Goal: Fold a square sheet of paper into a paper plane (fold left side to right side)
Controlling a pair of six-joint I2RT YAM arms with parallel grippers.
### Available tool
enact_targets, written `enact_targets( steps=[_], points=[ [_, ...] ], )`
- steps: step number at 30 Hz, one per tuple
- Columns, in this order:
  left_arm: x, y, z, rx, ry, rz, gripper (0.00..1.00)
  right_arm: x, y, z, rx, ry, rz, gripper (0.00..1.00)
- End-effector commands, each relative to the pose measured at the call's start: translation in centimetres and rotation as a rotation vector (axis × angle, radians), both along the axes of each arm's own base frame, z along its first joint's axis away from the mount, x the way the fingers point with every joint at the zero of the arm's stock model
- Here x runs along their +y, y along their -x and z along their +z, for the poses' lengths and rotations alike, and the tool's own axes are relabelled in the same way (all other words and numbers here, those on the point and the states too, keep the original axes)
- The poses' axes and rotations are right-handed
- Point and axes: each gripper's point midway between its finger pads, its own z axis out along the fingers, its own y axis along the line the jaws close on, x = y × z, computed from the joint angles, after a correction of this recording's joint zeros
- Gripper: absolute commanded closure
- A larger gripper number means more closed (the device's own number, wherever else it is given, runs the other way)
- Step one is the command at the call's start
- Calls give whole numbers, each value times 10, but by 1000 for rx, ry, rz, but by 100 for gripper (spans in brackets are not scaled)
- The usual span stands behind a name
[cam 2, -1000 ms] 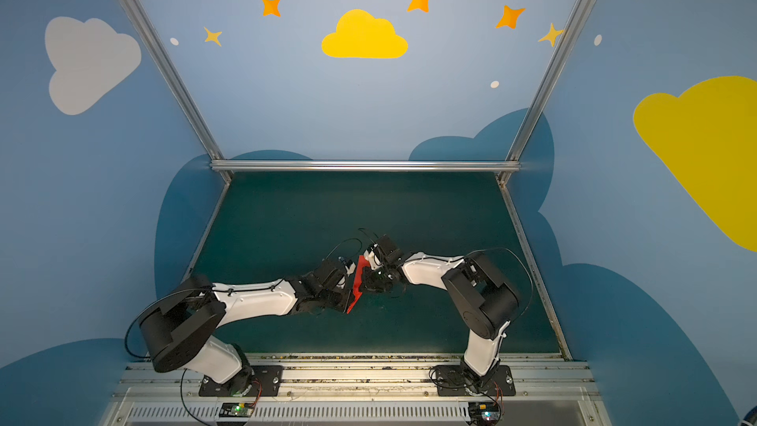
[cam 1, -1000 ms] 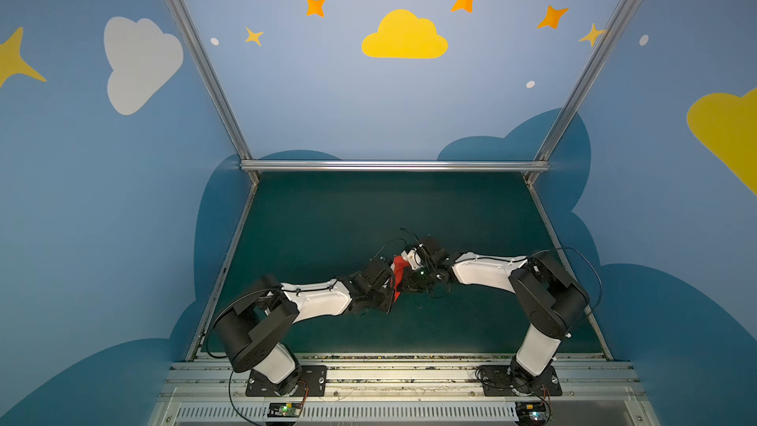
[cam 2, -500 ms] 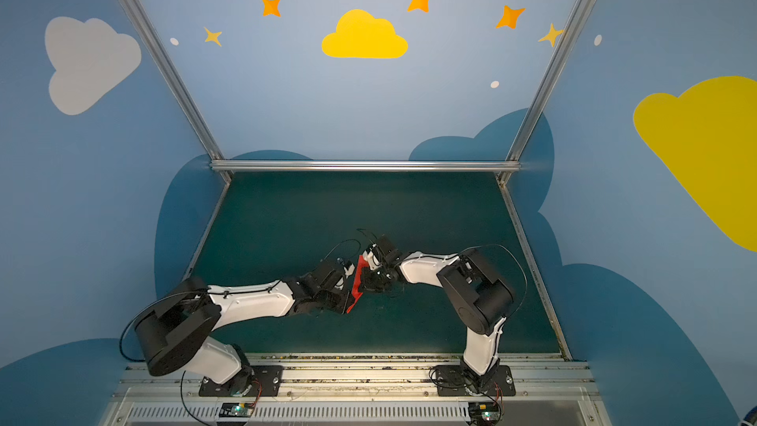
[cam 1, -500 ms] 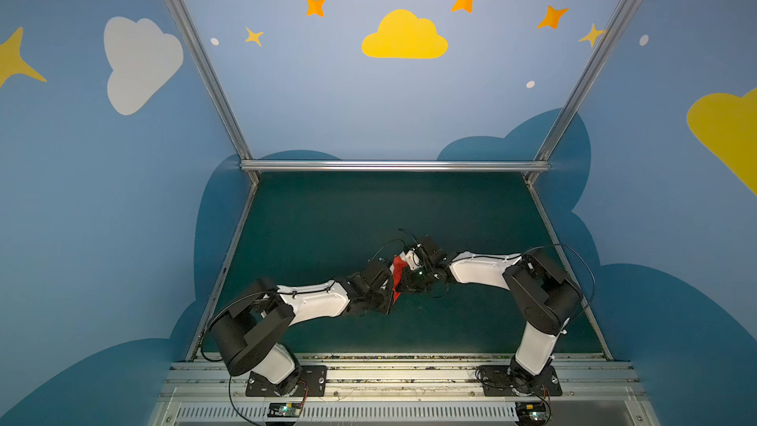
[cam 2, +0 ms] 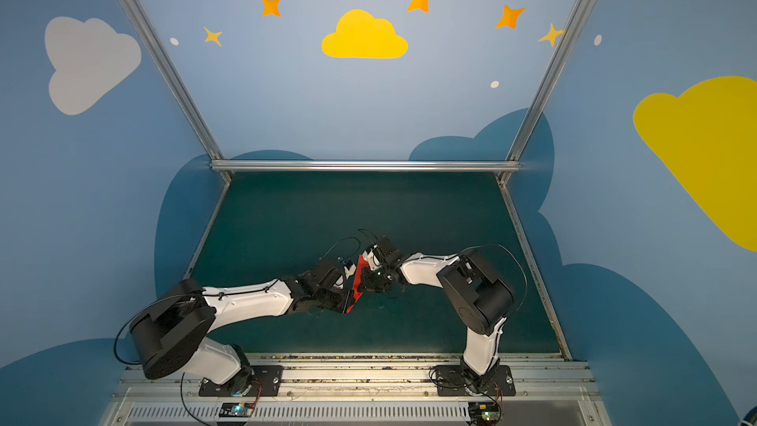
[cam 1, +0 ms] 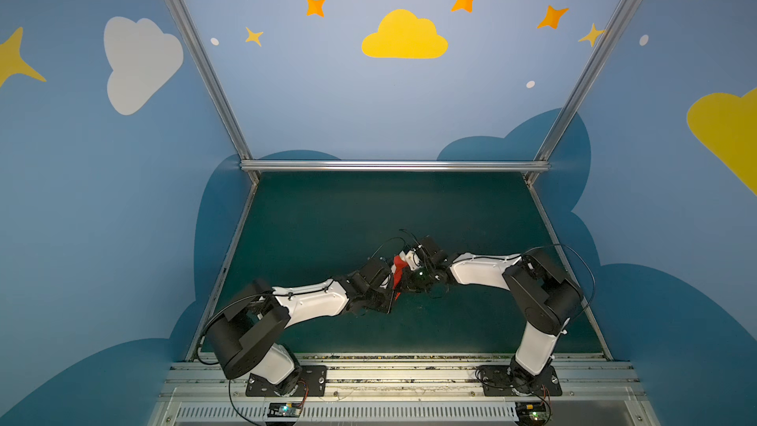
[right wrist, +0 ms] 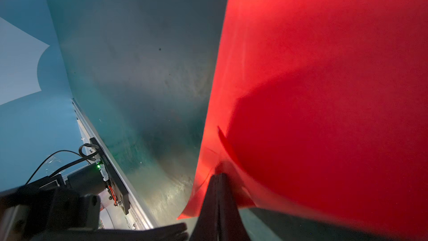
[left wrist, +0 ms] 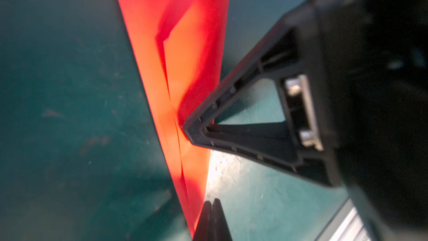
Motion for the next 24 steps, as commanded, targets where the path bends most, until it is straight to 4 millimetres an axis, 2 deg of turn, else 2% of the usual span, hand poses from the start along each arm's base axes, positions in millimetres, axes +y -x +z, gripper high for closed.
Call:
enact_targets(
  steps=[1, 15, 24],
  points=[
    [-9, -9, 5, -17, 9, -14, 97, -23, 17, -34, 62, 120, -11, 100],
    [-3, -20, -8, -21, -21, 10, 97, -25, 18, -36, 68, 127, -13, 100],
    [3, -9, -20, 15, -24, 18, 97, -27, 20, -38, 73, 133, -16, 100]
  ],
)
